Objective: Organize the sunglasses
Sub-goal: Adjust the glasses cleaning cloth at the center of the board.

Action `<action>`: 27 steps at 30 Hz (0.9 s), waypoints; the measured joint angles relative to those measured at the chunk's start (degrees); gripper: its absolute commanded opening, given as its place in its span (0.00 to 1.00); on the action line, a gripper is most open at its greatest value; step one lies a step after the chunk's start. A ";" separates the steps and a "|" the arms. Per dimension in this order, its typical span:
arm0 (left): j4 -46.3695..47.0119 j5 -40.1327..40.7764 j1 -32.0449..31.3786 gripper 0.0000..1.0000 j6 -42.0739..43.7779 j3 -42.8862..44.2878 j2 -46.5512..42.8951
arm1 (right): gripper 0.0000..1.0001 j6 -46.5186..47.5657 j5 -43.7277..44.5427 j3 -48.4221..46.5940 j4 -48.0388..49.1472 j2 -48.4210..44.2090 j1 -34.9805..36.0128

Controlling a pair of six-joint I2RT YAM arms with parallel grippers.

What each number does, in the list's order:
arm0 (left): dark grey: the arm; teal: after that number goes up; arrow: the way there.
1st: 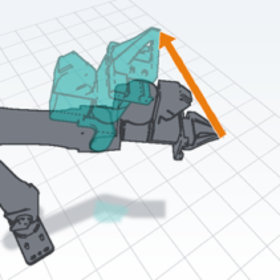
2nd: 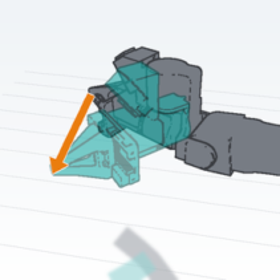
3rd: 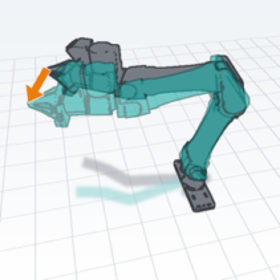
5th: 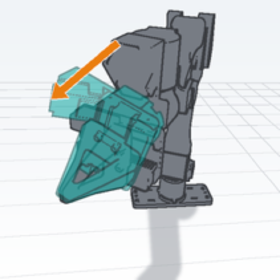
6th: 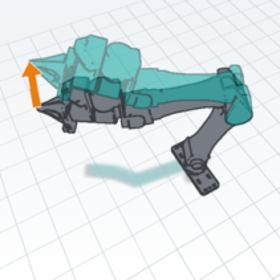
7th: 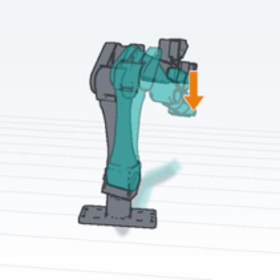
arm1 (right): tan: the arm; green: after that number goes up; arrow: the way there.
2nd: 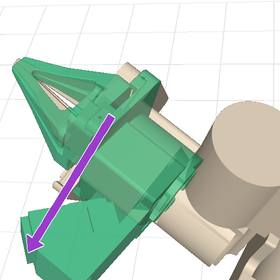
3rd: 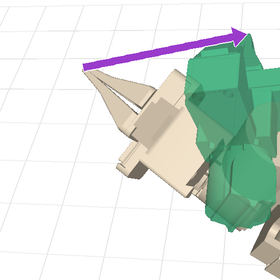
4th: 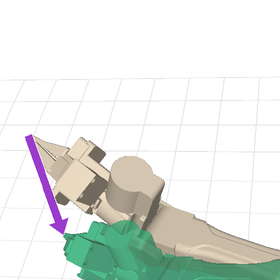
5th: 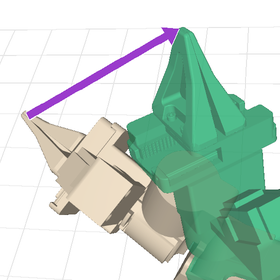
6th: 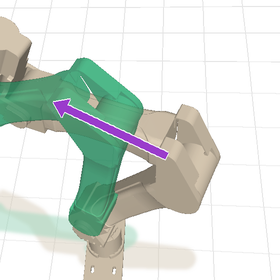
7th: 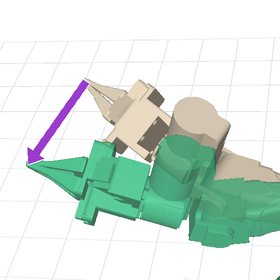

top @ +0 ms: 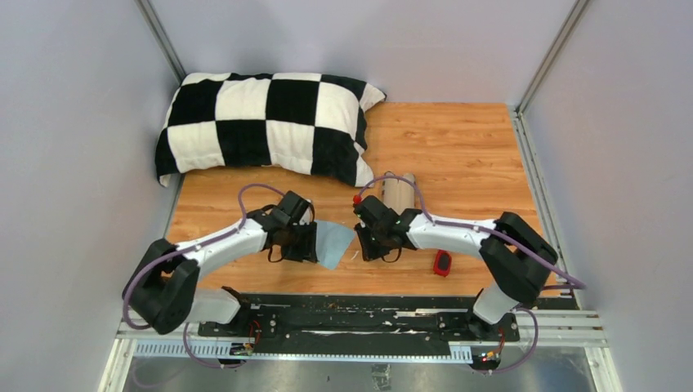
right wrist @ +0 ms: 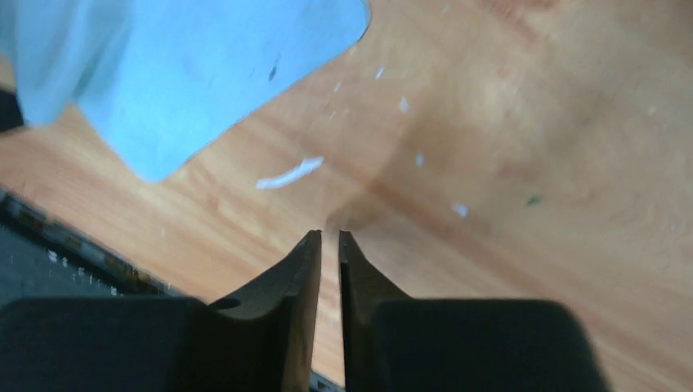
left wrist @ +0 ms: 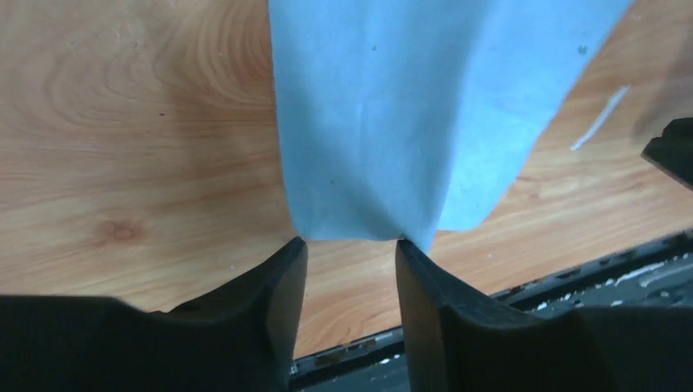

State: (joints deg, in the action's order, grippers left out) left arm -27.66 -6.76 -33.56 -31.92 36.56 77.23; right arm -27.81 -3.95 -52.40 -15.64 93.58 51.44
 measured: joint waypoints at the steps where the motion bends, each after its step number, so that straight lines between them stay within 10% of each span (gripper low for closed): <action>1: -0.96 -0.98 -0.20 0.64 -0.22 -0.04 -1.36 | 0.32 -0.98 0.07 0.98 -0.07 -1.44 0.76; 10: -9.11 6.23 -0.81 0.64 0.02 7.32 -13.64 | 0.33 -2.54 7.34 2.25 -3.80 -13.57 1.68; 27: -11.65 10.29 8.13 0.56 -2.32 5.73 -10.86 | 0.32 2.29 9.57 -11.89 -1.92 6.38 13.77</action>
State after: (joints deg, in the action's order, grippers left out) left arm -39.31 3.53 -25.43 -34.24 42.28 66.37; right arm -25.52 5.63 -64.29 -17.56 99.96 65.21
